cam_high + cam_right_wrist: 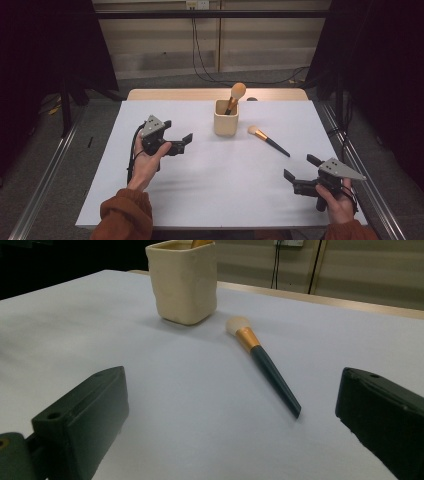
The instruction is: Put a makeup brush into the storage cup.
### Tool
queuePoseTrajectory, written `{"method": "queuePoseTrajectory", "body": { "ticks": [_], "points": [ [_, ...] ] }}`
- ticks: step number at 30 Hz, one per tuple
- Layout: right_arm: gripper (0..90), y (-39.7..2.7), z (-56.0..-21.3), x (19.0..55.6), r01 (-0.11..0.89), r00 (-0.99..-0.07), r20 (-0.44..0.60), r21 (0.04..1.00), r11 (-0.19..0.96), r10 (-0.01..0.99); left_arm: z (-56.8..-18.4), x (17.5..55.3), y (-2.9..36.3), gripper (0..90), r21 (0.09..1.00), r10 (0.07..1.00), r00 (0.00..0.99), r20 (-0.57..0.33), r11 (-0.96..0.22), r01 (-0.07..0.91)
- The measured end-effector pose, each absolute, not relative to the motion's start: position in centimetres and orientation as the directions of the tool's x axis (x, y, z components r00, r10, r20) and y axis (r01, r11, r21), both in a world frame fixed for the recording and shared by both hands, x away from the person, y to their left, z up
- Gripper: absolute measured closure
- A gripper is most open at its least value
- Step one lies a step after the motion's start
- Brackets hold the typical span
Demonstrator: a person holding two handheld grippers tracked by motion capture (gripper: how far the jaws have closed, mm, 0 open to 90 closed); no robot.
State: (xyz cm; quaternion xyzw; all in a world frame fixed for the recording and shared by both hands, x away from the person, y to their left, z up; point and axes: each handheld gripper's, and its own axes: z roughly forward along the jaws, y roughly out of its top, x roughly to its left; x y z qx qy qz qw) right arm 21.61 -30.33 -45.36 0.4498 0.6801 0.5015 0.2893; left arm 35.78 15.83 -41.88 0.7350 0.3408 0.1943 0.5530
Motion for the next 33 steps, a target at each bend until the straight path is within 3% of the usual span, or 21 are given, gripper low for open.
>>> {"method": "queuePoseTrajectory", "body": {
  "ticks": [33],
  "points": [
    [0.2,-30.6,-45.4,21.3,0.322,-0.404,0.057,0.943,0.084,0.913,-42.8,28.0,22.3,2.8,0.948,0.78,0.625,-0.037,-0.17,0.269]
  ]
}}
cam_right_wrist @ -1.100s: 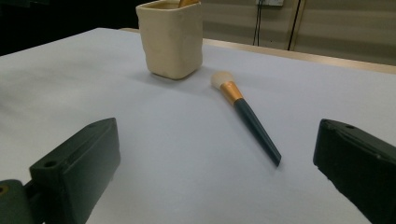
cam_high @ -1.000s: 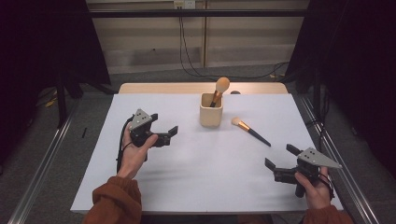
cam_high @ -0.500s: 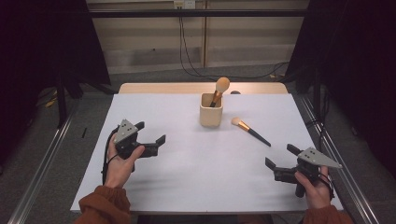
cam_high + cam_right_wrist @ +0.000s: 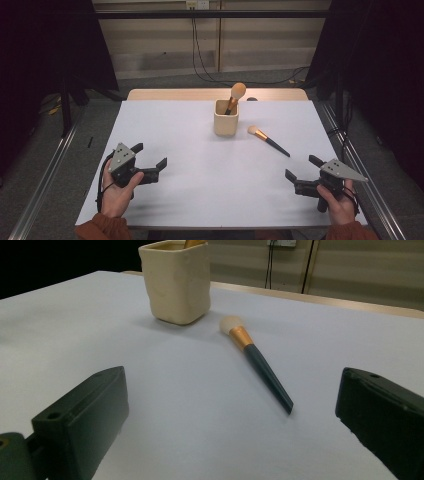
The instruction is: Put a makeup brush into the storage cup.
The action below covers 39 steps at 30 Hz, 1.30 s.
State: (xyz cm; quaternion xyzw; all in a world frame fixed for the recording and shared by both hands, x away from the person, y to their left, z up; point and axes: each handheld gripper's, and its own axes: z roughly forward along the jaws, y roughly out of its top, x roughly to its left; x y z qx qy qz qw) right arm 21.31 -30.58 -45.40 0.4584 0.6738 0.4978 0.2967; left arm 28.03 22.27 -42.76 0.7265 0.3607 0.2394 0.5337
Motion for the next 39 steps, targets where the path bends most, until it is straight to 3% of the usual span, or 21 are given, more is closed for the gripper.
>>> {"method": "queuePoseTrajectory", "body": {
  "ticks": [5,8,12,39],
  "points": [
    [0.2,-30.7,-45.4,21.1,0.322,-0.4,0.058,0.943,0.082,0.914,-43.0,26.8,23.0,2.8,0.953,0.787,0.616,-0.048,-0.148,0.264],
    [0.2,-30.7,-45.4,21.1,0.323,-0.398,0.057,0.943,0.081,0.916,-43.3,26.1,23.3,4.3,0.959,0.8,0.6,0.0,-0.17,0.228],
    [0.2,-30.7,-45.4,21.1,0.323,-0.401,0.056,0.943,0.084,0.914,-43.5,26.1,24.0,3.8,0.957,0.802,0.596,-0.046,-0.136,0.257],
    [0.6,-30.6,-44.4,21.9,0.294,-0.412,0.054,0.953,0.077,0.91,-43.7,25.6,25.0,3.2,0.955,0.807,0.587,-0.061,-0.125,0.271]
  ]
}}
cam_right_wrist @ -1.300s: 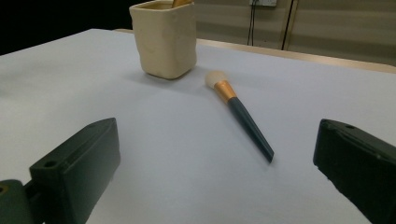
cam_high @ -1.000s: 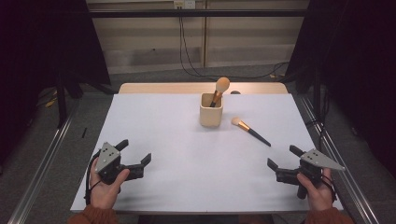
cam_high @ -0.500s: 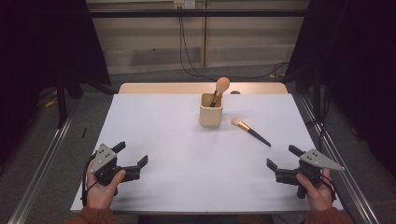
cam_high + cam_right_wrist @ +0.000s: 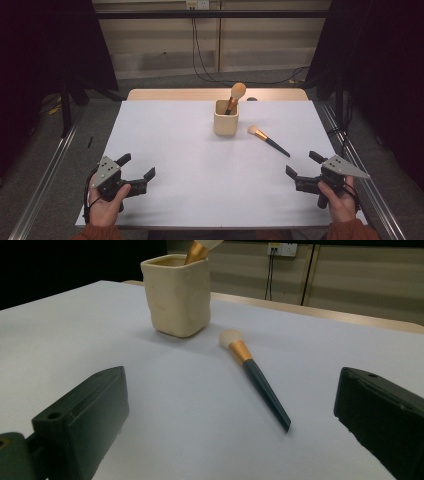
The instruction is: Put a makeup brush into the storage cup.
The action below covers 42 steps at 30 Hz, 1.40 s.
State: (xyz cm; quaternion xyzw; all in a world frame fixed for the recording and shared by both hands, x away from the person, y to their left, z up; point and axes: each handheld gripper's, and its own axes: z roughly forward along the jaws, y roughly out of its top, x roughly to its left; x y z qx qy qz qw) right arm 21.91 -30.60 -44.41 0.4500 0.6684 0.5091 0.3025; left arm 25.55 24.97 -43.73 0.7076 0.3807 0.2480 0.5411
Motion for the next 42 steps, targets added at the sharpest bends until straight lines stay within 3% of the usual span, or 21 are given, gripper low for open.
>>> {"method": "queuePoseTrajectory", "body": {
  "ticks": [29,42],
  "points": [
    [1.0,-28.8,-42.5,28.7,0.28,-0.455,0.056,0.956,0.083,0.889,-43.6,25.5,25.2,3.2,0.955,0.81,0.583,-0.065,-0.119,0.272],
    [1.4,-28.5,-42.5,31.8,0.346,-0.457,0.082,0.934,0.092,0.886,-43.5,25.7,25.4,3.2,0.954,0.81,0.584,-0.054,-0.131,0.27]
  ]
}}
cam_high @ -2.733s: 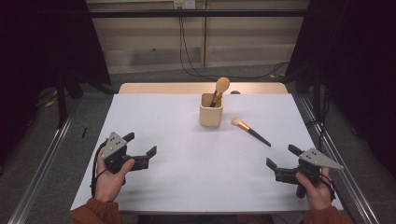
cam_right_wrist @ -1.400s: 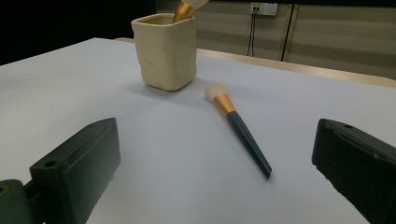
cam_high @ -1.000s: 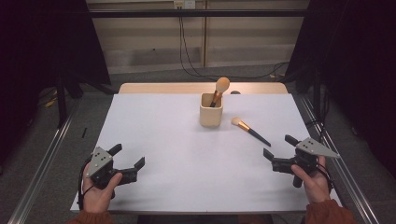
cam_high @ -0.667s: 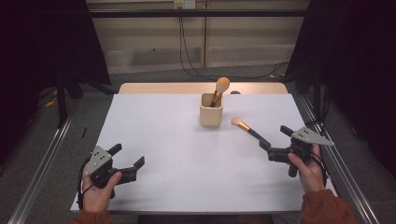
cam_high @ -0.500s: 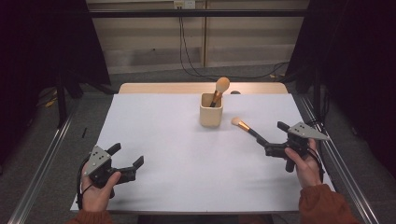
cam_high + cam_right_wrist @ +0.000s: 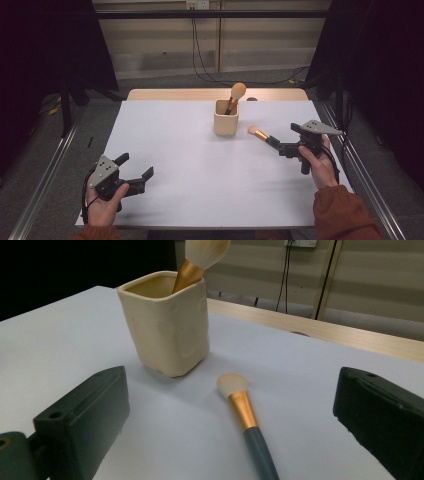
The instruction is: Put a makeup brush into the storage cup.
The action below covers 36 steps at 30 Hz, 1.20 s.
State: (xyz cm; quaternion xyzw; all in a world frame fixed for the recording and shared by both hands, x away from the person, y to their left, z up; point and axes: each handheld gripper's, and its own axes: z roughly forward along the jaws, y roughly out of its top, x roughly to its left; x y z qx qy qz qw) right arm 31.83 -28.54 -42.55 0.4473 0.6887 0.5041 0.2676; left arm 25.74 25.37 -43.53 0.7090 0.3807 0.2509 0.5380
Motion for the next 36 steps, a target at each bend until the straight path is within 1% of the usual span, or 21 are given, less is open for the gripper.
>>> {"method": "queuePoseTrajectory", "body": {
  "ticks": [8,13,18,22,29,36],
  "points": [
    [1.2,-28.2,-42.4,34.1,0.388,-0.458,0.089,0.915,0.108,0.884,-43.5,25.8,25.4,3.2,0.954,0.807,0.588,-0.051,-0.135,0.268],
    [1.0,-27.7,-42.2,35.7,0.422,-0.468,0.082,0.896,0.141,0.88,-43.5,25.8,25.5,3.2,0.955,0.807,0.588,-0.054,-0.131,0.267],
    [1.5,-27.5,-42.1,37.3,0.482,-0.49,0.097,0.858,0.176,0.867,-43.5,25.8,25.4,3.2,0.955,0.803,0.593,-0.054,-0.132,0.265],
    [1.2,-26.7,-42.1,38.0,0.499,-0.505,0.069,0.836,0.226,0.86,-43.5,25.7,25.3,3.2,0.956,0.799,0.599,-0.051,-0.135,0.262],
    [2.3,-26.0,-42.1,39.3,0.54,-0.516,0.06,0.797,0.27,0.855,-43.5,25.7,25.4,3.2,0.956,0.8,0.598,-0.051,-0.134,0.26],
    [2.8,-25.7,-42.3,40.4,0.596,-0.541,0.058,0.73,0.334,0.839,-43.5,25.7,25.3,3.2,0.957,0.798,0.6,-0.049,-0.134,0.257]
  ]
}}
